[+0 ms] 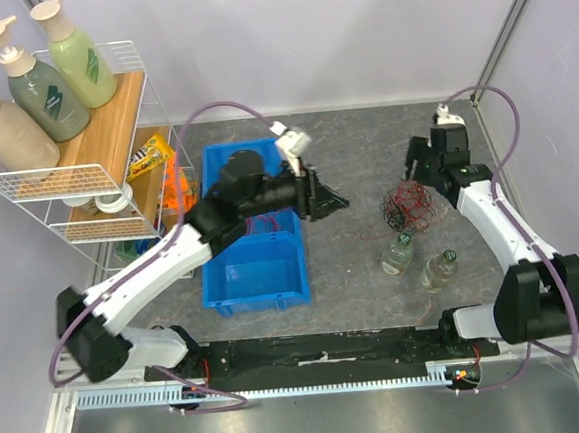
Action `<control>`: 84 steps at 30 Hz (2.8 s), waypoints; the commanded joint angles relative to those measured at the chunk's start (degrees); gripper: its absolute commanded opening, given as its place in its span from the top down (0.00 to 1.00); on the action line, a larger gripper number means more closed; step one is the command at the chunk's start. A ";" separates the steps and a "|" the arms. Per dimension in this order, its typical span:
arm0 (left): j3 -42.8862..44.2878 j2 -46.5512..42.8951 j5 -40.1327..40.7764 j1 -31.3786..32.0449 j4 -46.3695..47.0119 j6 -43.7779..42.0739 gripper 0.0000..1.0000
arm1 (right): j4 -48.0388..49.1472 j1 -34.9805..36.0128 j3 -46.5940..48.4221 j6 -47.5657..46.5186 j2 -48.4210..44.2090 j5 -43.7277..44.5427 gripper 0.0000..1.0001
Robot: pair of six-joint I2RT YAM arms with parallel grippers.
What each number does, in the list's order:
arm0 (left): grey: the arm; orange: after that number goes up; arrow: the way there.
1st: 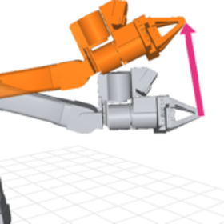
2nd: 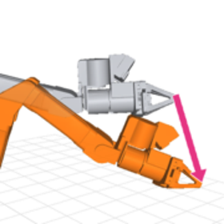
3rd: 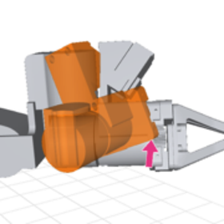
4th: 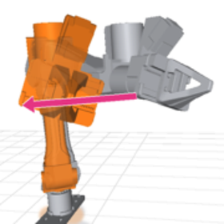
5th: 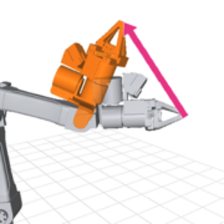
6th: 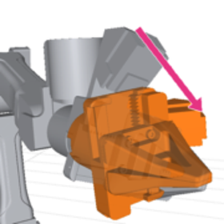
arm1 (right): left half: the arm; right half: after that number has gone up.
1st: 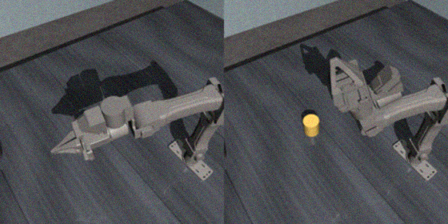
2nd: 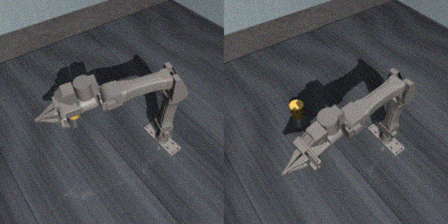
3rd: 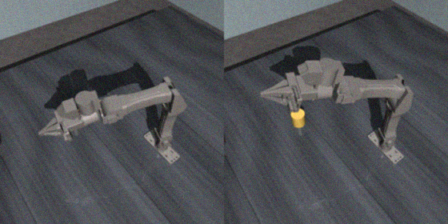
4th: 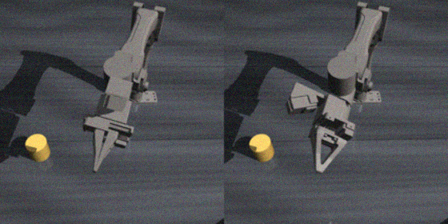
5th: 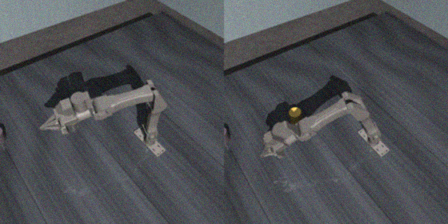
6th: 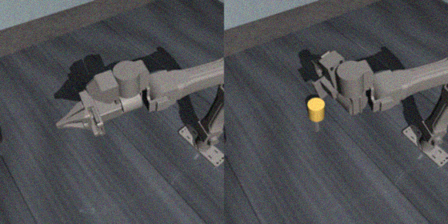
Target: Untangle the cables
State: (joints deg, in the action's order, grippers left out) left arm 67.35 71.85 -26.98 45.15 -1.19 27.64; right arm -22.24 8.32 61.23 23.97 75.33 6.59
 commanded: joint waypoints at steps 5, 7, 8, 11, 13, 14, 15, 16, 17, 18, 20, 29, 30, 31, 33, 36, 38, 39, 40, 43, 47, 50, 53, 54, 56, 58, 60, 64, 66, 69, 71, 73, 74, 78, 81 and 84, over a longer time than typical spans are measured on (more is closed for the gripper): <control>10.33 21.46 8.26 2.84 -9.44 -6.28 0.53 | -2.46 -6.82 -3.84 1.26 7.36 -3.32 0.33; 12.88 27.17 8.44 2.84 -9.53 -7.24 0.53 | -2.98 -6.65 -3.58 0.64 9.82 -5.61 0.42; 15.07 30.77 8.52 2.93 -10.05 -7.51 0.53 | -2.99 -6.21 -3.92 0.64 10.53 -5.62 0.42; 22.01 40.09 8.79 3.28 -12.95 -8.74 0.55 | -2.28 -5.07 -4.98 0.82 9.23 -5.10 0.42; 25.45 44.67 9.75 4.42 -13.05 -9.96 0.57 | -2.46 -4.80 -5.33 0.73 7.30 -5.18 0.41; 26.77 46.43 10.89 5.03 -13.13 -10.76 0.57 | -2.54 -4.71 -5.33 0.64 6.42 -5.44 0.41; 28.17 48.19 11.68 5.74 -13.66 -11.55 0.57 | -2.55 -4.71 -5.51 0.64 5.54 -5.45 0.40; 29.66 49.68 12.99 6.27 -14.10 -12.34 0.55 | -2.72 -4.71 -5.68 0.64 4.83 -5.62 0.40; 30.90 51.26 14.05 6.71 -14.97 -12.78 0.54 | -2.81 -4.71 -5.51 0.47 4.39 -5.71 0.40; 31.87 52.76 15.11 7.14 -15.50 -13.13 0.53 | -2.98 -4.80 -5.60 0.55 3.95 -5.88 0.40; 32.75 55.14 16.26 7.67 -16.30 -13.14 0.52 | -2.98 -4.71 -5.42 0.38 3.16 -6.41 0.40; 34.95 60.59 25.30 10.49 -18.93 -12.43 0.67 | -3.51 -4.71 -5.16 0.29 0.52 -8.26 0.40; 34.95 60.77 26.62 10.75 -19.46 -12.26 0.72 | -3.60 -4.71 -5.16 0.29 0.17 -8.26 0.40; 35.04 60.95 28.28 10.84 -19.99 -12.17 0.79 | -3.60 -4.80 -5.33 0.20 -0.09 -8.43 0.40; 34.52 59.81 31.19 10.75 -20.78 -12.52 0.97 | -3.86 -4.71 -5.59 0.20 -0.80 -8.44 0.40; 33.37 54.73 34.09 10.49 -21.13 -14.36 0.98 | -4.48 -4.71 -5.69 -0.41 -1.76 -8.44 0.40; 33.28 49.64 36.11 10.31 -21.48 -15.50 0.98 | -4.92 -4.63 -5.60 -1.37 -2.81 -8.70 0.40; 33.54 47.09 36.99 9.97 -21.57 -15.86 0.98 | -5.09 -4.54 -5.60 -1.81 -3.43 -8.87 0.40; 33.89 44.02 37.70 9.79 -21.31 -16.12 0.98 | -5.09 -4.54 -5.42 -2.25 -3.96 -9.31 0.39; 35.82 36.36 37.54 8.73 -20.17 -16.74 0.98 | -5.27 -4.01 -4.81 -3.48 -5.89 -13.34 0.36; 38.64 29.23 35.86 8.21 -19.03 -17.18 0.98 | -2.91 -0.24 -4.63 -6.38 -9.75 -20.82 0.27; 39.43 25.54 33.93 8.12 -18.59 -16.65 0.98 | 0.52 3.54 -6.21 -7.53 -14.58 -18.55 0.21; 39.00 21.94 31.04 8.12 -16.66 -16.21 0.98 | 2.89 4.25 -7.18 -7.44 -17.84 -20.29 0.21; 38.91 20.97 30.33 8.03 -16.13 -16.21 0.98 | 3.95 4.34 -7.53 -7.62 -18.72 -21.78 0.20; 39.43 19.65 28.31 8.12 -15.34 -16.13 0.98 | 6.14 5.48 -8.41 -8.58 -20.30 -25.47 0.18; 40.75 18.76 25.59 7.94 -14.89 -16.12 0.98 | 9.30 7.75 -9.02 -9.81 -21.18 -28.72 0.17; 42.68 18.41 24.96 8.03 -14.54 -15.69 0.98 | 11.24 10.92 -9.81 -9.82 -21.28 -27.43 0.16; 47.42 18.93 19.18 7.85 -10.95 -14.54 0.98 | 18.00 15.32 -11.39 -4.38 -19.70 -23.99 0.16; 51.19 20.51 16.53 7.94 -10.50 -14.28 0.98 | 21.69 17.25 -12.45 -1.66 -18.73 -23.55 0.16; 59.89 23.15 14.51 7.85 -12.78 -14.10 0.98 | 29.33 20.32 -15.25 3.53 -17.68 -23.91 0.17; 62.80 23.42 14.06 7.85 -13.22 -13.05 0.98 | 33.03 22.43 -17.02 5.64 -16.97 -21.20 0.18; 64.21 22.63 12.58 7.94 -12.61 -11.21 0.98 | 31.14 23.32 -16.76 7.49 -16.10 -11.65 0.19; 64.13 21.32 11.26 7.85 -12.09 -10.42 0.98 | 26.77 23.32 -15.72 9.24 -15.31 -4.12 0.20; 61.50 16.06 12.21 7.85 -12.25 -10.06 0.98 | 16.10 22.10 -8.95 8.48 -12.93 10.81 0.21; 57.12 10.25 17.03 7.85 -13.66 -11.11 0.98 | 11.19 19.47 -4.03 7.76 -10.65 14.14 0.18; 54.03 4.71 20.47 8.03 -12.78 -12.25 0.98 | 7.56 11.93 -1.46 7.94 -6.44 12.94 0.14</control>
State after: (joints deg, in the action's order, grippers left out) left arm 123.31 84.73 -11.22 53.10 -16.23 15.55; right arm -9.32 27.46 54.83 31.20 65.36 12.86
